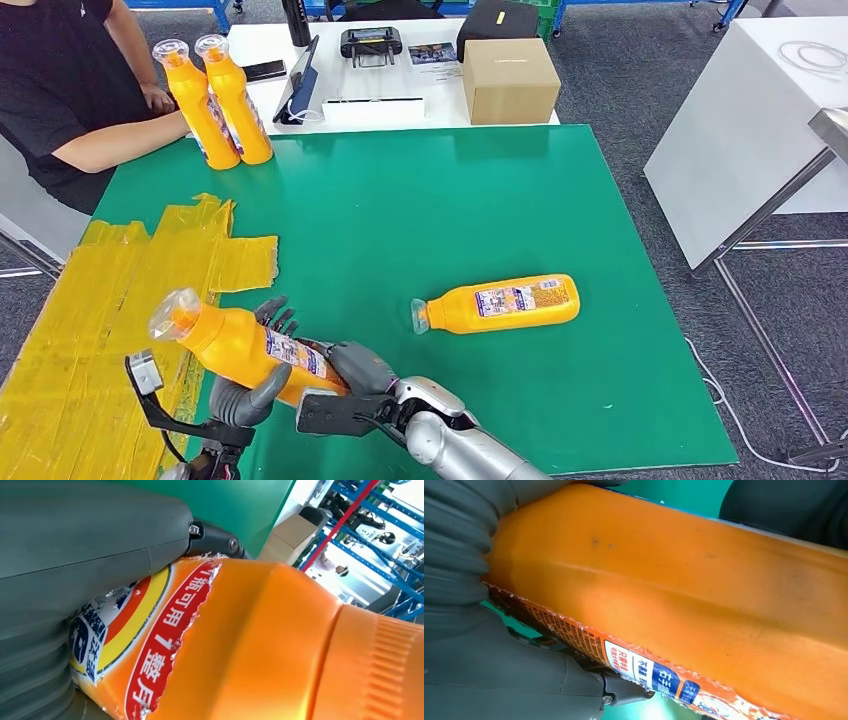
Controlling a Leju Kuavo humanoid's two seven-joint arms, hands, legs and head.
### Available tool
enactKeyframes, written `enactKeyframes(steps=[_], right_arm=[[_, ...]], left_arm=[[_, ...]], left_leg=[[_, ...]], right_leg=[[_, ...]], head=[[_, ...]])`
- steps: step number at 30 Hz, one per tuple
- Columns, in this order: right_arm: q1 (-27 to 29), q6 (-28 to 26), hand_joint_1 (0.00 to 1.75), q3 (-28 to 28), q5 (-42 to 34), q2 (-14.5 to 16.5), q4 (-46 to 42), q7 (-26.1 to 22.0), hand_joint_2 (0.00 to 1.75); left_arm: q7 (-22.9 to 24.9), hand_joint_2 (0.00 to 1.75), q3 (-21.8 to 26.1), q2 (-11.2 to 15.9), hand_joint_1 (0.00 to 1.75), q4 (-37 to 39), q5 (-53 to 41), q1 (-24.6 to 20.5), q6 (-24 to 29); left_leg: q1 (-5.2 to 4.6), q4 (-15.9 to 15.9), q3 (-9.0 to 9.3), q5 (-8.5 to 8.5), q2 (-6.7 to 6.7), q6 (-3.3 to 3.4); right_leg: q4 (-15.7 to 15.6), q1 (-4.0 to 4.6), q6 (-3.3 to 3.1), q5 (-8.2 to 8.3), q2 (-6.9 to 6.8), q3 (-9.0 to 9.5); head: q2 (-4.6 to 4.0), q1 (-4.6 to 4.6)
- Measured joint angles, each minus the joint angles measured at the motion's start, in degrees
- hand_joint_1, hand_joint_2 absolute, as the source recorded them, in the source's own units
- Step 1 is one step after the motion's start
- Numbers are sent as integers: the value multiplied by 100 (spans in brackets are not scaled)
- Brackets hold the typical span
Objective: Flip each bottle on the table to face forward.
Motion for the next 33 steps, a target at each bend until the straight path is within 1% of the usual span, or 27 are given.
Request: enactKeyframes(steps=[6, 11, 12, 13, 15, 16, 17, 21, 25, 28, 33], right_arm=[[-5, -25, 175, 1, -25, 5, 29, -14, 175], [19, -149, 175, -10, -11, 4, 20, -9, 175], [22, -178, 164, -20, -3, 3, 12, -7, 175], [24, -214, 147, -34, 4, 2, -1, 2, 175], [28, -302, 59, -79, 14, -8, -54, 38, 175], [29, -346, 26, -117, 15, -21, -100, 67, 175], [29, -384, 0, -167, 16, -39, -163, 97, 175], [44, -414, 0, -446, -3, -158, -498, 230, 175], [121, -388, 0, -806, -91, -350, -918, 277, 175], [174, -325, 0, -1053, -133, -511, -1292, 293, 175], [323, -258, 0, -1449, -176, -875, -1979, 304, 175]], left_arm=[[-22, 175, 16, 0, 175, 9, -18, -1, -8], [-229, 175, 15, -4, 175, 4, -339, -11, -13], [-304, 175, 11, -4, 175, -4, -475, -19, -7], [-407, 175, -1, -4, 175, -23, -680, -29, 15], [-683, 175, -52, -5, 175, -102, -1304, -60, 151], [-841, 175, -90, -7, 175, -161, -1713, -82, 273], [-987, 175, -122, -11, 175, -226, -2144, -110, 423], [-1346, 175, -212, -11, 175, -484, -3559, -261, 1026], [-1618, 175, -323, 22, 175, -712, -5092, -337, 1809], [-1656, 175, -387, 42, 175, -831, -5850, -346, 2210], [-1492, 175, -394, 115, 175, -873, -7668, -371, 3271]], left_leg=[[0, 0, 1, 0, 0, 0], [0, 0, 0, 0, 0, 0], [0, 0, 0, 0, 0, 0], [0, 0, 0, 0, 0, 0], [0, 0, 0, 0, -1, 0], [0, 1, 0, 0, -1, 0], [0, 1, 0, 0, -2, 0], [-1, 1, 1, 2, -4, 2], [-2, 2, 1, 2, -9, 2], [-4, 2, 1, 2, -9, 2], [-5, 3, -1, 2, -12, 2]], right_leg=[[0, 0, 0, 0, 0, 0], [0, -1, 0, 0, 0, 0], [0, -1, 0, 0, 0, 0], [0, -1, 0, 0, 0, 0], [0, -1, 0, 0, 0, 1], [0, -1, 0, 0, 0, 1], [0, -1, 0, 1, -1, 2], [0, -1, 1, 1, -4, 6], [0, -2, 1, 1, -9, 8], [0, -3, 2, 1, -9, 7], [0, -6, 2, 1, -14, 6]], head=[[0, 1], [0, 0], [0, 1], [0, 1], [0, 1], [0, 2], [0, 2], [0, 1], [0, 1], [0, 2], [0, 1]])
